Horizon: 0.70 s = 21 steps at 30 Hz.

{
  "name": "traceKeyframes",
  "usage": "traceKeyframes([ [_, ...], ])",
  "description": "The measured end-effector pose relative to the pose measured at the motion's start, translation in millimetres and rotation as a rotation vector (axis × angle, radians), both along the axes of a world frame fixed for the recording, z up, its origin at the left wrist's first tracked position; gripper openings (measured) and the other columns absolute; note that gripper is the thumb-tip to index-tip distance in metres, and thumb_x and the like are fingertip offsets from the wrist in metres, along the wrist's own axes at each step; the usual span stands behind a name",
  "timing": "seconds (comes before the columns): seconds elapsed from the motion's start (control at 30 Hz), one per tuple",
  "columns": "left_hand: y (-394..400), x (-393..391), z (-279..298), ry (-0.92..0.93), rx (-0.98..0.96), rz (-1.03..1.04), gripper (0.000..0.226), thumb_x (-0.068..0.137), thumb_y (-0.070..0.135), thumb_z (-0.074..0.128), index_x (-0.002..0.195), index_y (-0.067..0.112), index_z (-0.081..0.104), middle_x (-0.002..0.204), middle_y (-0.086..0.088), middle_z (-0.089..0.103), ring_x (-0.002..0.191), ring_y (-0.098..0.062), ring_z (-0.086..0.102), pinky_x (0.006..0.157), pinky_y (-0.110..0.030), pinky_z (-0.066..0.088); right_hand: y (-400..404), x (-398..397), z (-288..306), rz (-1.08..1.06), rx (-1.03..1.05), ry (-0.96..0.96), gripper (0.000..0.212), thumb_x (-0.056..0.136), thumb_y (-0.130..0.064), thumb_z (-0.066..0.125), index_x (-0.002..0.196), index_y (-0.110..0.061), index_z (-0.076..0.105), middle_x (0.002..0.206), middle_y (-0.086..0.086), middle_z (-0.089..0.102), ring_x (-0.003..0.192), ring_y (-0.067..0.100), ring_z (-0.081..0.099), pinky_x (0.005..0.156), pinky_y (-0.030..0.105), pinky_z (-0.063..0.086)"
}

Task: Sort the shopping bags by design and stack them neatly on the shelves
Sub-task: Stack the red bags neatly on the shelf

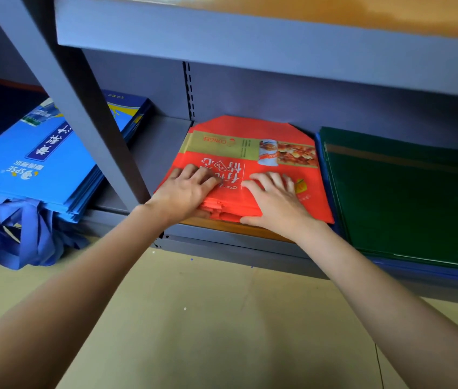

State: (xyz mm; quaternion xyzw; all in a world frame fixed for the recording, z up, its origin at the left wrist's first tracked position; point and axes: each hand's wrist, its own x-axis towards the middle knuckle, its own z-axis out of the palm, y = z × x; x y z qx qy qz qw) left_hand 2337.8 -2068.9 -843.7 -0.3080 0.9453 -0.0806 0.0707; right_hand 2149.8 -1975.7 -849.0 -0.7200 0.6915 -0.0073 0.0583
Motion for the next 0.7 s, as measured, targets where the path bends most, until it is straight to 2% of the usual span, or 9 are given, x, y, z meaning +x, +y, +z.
traceKeyframes([
  [0.07,-3.7,0.3,2.8,-0.044,0.170,0.055,0.082,0.082,0.059,0.056,0.148,0.027,0.017,0.145,-0.001,0.024,0.132,-0.024,0.023,0.109,-0.042,0.022,-0.5,0.7,-2.1,-0.003,0.018,-0.053,0.084,0.075,-0.064,0.059,0.142,-0.023,0.029,0.147,0.000,0.023,0.134,0.023,0.017,0.111,0.048,0.016],
  [0.17,-9.3,6.7,1.8,0.106,0.407,0.080,0.093,0.071,0.061,0.067,0.146,0.031,0.022,0.148,0.004,0.024,0.133,-0.022,0.021,0.111,-0.040,0.019,1.3,-1.1,-3.6,0.001,0.034,-0.075,0.087,0.074,-0.067,0.058,0.143,-0.022,0.028,0.148,0.000,0.022,0.134,0.022,0.017,0.111,0.046,0.017],
  [0.27,-10.8,10.1,2.6,0.152,0.427,0.075,0.091,0.071,0.054,0.073,0.145,0.032,0.026,0.149,0.006,0.025,0.134,-0.022,0.020,0.111,-0.038,0.018,2.9,-2.9,-4.5,0.002,0.036,-0.054,0.087,0.074,-0.067,0.057,0.143,-0.024,0.026,0.149,-0.001,0.020,0.134,0.022,0.016,0.112,0.048,0.015],
  [0.37,-10.1,8.8,6.6,0.089,0.507,0.115,0.102,0.059,0.066,0.065,0.146,0.034,0.022,0.152,0.007,0.019,0.138,-0.020,0.014,0.114,-0.038,0.014,3.5,0.1,-7.4,-0.011,0.029,0.000,0.090,0.073,-0.069,0.058,0.143,-0.024,0.025,0.149,-0.001,0.019,0.135,0.024,0.015,0.113,0.051,0.010],
  [0.4,-11.1,8.4,9.2,0.085,0.557,0.134,0.101,0.061,0.065,0.068,0.146,0.034,0.022,0.153,0.007,0.018,0.140,-0.020,0.011,0.115,-0.037,0.013,3.5,1.3,-7.9,-0.010,0.031,0.006,0.091,0.072,-0.069,0.058,0.144,-0.024,0.024,0.149,-0.001,0.019,0.136,0.024,0.015,0.114,0.051,0.009],
  [0.47,-15.9,8.4,14.3,0.125,0.642,0.149,0.089,0.071,0.050,0.075,0.144,0.033,0.027,0.152,0.004,0.021,0.141,-0.019,0.012,0.116,-0.035,0.013,3.8,1.3,-5.4,0.004,0.058,-0.015,0.094,0.070,-0.069,0.060,0.144,-0.024,0.023,0.150,-0.001,0.018,0.136,0.023,0.013,0.114,0.051,0.008],
  [0.57,-23.0,6.4,19.1,0.138,0.628,0.087,0.079,0.073,0.038,0.077,0.140,0.029,0.037,0.149,0.002,0.031,0.138,-0.022,0.024,0.114,-0.035,0.021,4.0,-10.8,11.8,-0.002,0.125,-0.178,0.088,0.069,-0.067,0.063,0.142,-0.030,0.031,0.149,-0.005,0.020,0.135,0.019,0.012,0.111,0.047,0.012],
  [0.63,-24.5,5.7,21.4,0.102,0.540,0.079,0.079,0.071,0.040,0.078,0.139,0.031,0.039,0.146,0.004,0.036,0.134,-0.022,0.032,0.109,-0.036,0.029,6.6,-25.9,28.0,-0.056,0.130,-0.280,0.076,0.070,-0.063,0.064,0.136,-0.033,0.040,0.149,-0.007,0.023,0.135,0.015,0.012,0.111,0.046,0.014],
  [0.7,-22.1,6.6,23.9,0.040,0.397,0.089,0.079,0.072,0.047,0.074,0.140,0.035,0.037,0.145,0.009,0.036,0.132,-0.020,0.035,0.104,-0.037,0.031,11.5,-40.5,37.1,-0.085,0.165,-0.275,0.078,0.070,-0.061,0.067,0.137,-0.034,0.038,0.149,-0.008,0.021,0.136,0.015,0.011,0.113,0.047,0.014],
])
